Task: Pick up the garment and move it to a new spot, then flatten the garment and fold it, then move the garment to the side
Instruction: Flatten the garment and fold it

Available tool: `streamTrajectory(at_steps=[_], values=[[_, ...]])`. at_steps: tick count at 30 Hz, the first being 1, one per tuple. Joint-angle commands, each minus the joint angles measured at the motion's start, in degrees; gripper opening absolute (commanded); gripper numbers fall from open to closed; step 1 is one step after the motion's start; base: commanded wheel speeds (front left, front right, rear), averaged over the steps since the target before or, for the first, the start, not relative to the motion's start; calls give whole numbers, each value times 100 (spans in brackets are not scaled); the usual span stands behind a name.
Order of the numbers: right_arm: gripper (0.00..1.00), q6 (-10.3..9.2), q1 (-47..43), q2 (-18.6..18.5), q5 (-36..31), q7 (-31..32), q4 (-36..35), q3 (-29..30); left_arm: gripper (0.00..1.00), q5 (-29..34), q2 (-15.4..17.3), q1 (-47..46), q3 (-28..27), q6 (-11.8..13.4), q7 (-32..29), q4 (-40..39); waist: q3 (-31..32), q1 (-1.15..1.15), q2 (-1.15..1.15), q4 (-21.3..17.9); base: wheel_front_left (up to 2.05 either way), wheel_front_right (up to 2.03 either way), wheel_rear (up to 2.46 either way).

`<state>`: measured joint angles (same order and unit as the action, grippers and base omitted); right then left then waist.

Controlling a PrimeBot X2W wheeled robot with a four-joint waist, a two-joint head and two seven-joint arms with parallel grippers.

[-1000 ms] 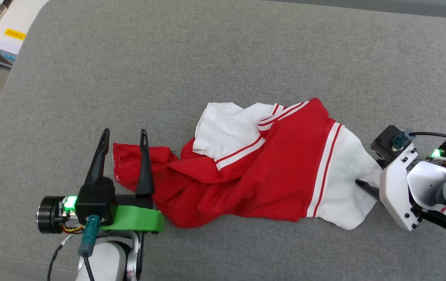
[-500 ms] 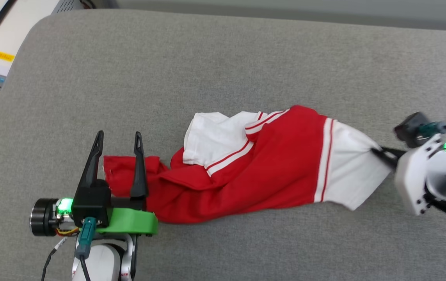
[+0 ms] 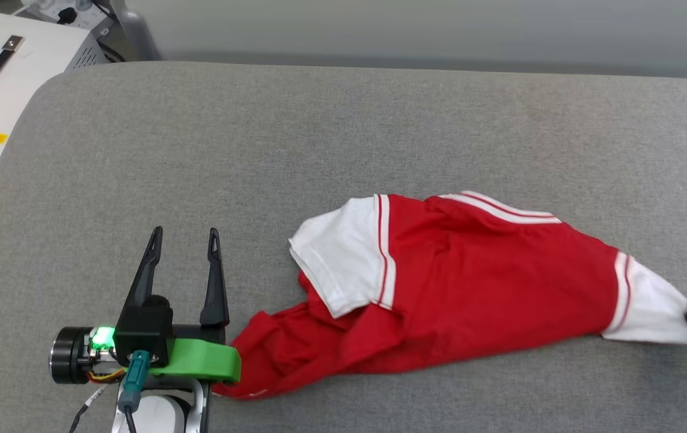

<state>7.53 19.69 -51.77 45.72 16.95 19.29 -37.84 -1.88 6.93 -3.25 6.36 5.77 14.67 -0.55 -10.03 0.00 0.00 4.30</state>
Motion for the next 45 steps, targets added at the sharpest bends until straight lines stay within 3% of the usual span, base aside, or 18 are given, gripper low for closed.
streamTrajectory(at_steps=[1, 8, 9, 10, 16, 20, 23, 29, 34, 40, 45], values=[[0, -4, -238, 1, 74, 39, 120, 98, 100, 52, -29, 97, -20, -24, 33, 11, 39, 0, 0, -22, 0, 0, 0], [0, -4, -923, 284, 66, -39, 435, 535, 100, 56, -39, 133, -44, -63, 33, 51, 87, 0, 0, -55, 0, 0, 0], [25, -4, -949, 357, 25, -154, 415, 627, 100, 56, -38, 144, -56, -64, 33, 63, 103, 0, 0, -73, 0, 0, 0], [100, -4, -961, 405, -38, -262, 393, 704, 100, 59, -36, 154, -63, -66, 33, 73, 114, 0, 0, -84, 0, 0, 0], [100, -4, -888, 647, -958, -1249, 111, 1431, 100, 68, -5, 170, -97, -108, 33, 124, 233, 0, 0, -153, 0, 0, 0], [100, -4, -858, 1093, -1657, -1837, -267, 2258, 100, 85, 61, 120, -120, -162, 33, 136, 303, 0, 0, -197, 0, 0, 0], [100, -4, -916, 1696, -2282, -2248, -726, 2942, 100, 99, 121, 35, -134, -204, 33, 143, 334, 0, 0, -230, 0, 0, 0], [100, -4, -1192, 2975, -3215, -2629, -1696, 3778, 100, 61, 213, -295, -144, -358, 33, 162, 324, 0, 0, -270, 0, 0, 0], [100, -4, -1492, 3704, -3665, -2821, -2305, 3888, 100, -23, 361, -823, -64, -726, 33, 376, 238, 0, 0, -292, 0, 0, 0], [100, -4, -1654, 3979, -3875, -2918, -2425, 3680, 100, -285, 627, -1836, 266, -1218, -15, 1110, 89, 0, 0, -407, 0, 0, 0], [100, -4, -1590, 4034, -3921, -2970, -2379, 3537, 100, -894, 958, -2832, 1066, -1320, -811, 1585, -99, 0, 0, -575, 0, 0, 0]])
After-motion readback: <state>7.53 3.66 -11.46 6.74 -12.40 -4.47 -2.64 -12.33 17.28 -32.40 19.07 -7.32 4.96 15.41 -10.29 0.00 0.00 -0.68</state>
